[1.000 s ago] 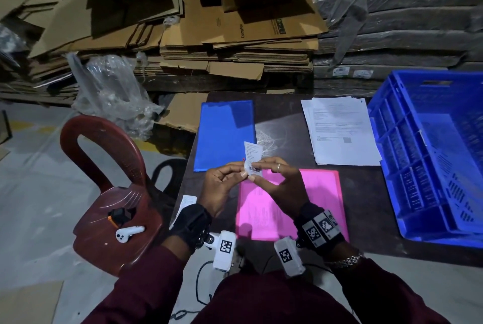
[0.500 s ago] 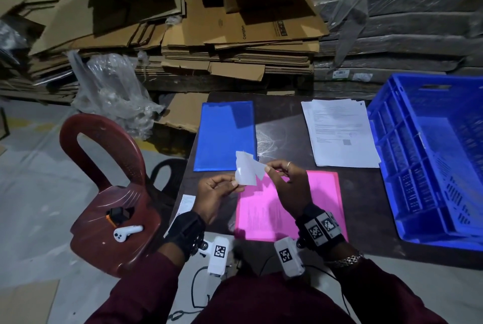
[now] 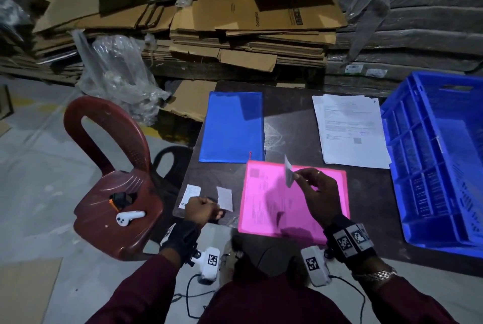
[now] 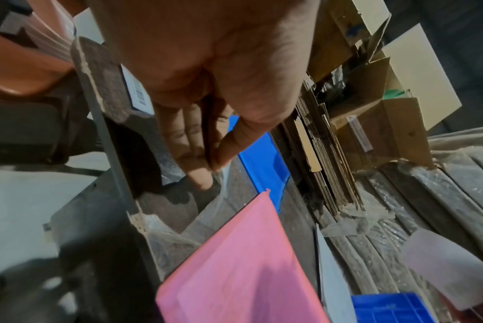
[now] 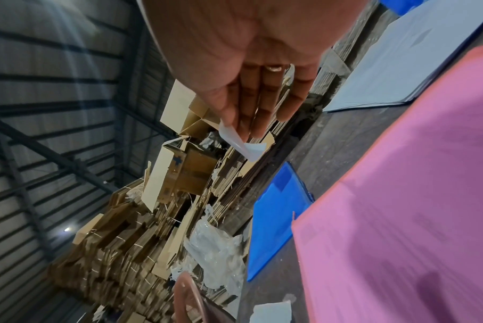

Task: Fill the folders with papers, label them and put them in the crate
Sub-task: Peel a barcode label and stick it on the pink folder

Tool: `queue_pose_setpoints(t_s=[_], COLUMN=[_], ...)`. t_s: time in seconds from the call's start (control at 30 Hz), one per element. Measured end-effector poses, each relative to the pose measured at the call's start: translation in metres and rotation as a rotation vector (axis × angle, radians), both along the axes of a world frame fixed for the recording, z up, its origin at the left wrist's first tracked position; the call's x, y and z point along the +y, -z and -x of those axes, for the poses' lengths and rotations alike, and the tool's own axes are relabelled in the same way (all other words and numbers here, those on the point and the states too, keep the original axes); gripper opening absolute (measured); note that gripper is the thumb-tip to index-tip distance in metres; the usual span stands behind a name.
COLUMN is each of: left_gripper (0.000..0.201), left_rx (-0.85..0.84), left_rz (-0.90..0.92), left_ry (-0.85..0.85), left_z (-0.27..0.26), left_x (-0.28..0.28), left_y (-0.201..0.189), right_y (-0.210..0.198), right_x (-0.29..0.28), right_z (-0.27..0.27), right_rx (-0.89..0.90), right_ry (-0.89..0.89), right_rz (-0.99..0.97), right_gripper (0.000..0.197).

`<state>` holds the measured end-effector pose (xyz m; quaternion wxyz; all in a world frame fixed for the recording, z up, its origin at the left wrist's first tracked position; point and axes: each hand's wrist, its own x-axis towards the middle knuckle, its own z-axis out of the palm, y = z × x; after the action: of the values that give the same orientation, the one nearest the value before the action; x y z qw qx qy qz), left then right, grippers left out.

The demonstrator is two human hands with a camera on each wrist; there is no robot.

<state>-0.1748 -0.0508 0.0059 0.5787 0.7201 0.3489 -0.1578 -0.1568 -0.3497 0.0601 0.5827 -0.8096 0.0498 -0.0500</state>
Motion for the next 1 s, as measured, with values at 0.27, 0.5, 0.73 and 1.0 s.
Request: queue_pose_setpoints(t_s=[0.27,0.5,0.73,1.0], left_gripper=[0.033,0.041,0.036,0.037], left_rx=[0.107,0.028,-0.258,-0.214], left_rz=[-0.519,-0.697,0.15,0.159], left_ry=[0.293,0.395,0.403,0.431], left_z=[-0.001,-0.009,-0.043,-0.063], left_x=[0.01,-0.001,-0.079,-0.107], left_y=[0.016,-0.001,-0.06,-0.056], right_y=[0.01,0.01,0.02,0.016], right_x=[-0.002,-0.005,-0.003,0.012], right_z=[0.016,0.018,0.015,0.019], right_rx=[0.064,0.056,-0.038,-0.237], right_ry=[-0.017,0.004,-0.055,-0.111], right_rz=[-0.021,0.082,0.342,0.729], right_gripper=[0.005,0.006,0.01,0.004])
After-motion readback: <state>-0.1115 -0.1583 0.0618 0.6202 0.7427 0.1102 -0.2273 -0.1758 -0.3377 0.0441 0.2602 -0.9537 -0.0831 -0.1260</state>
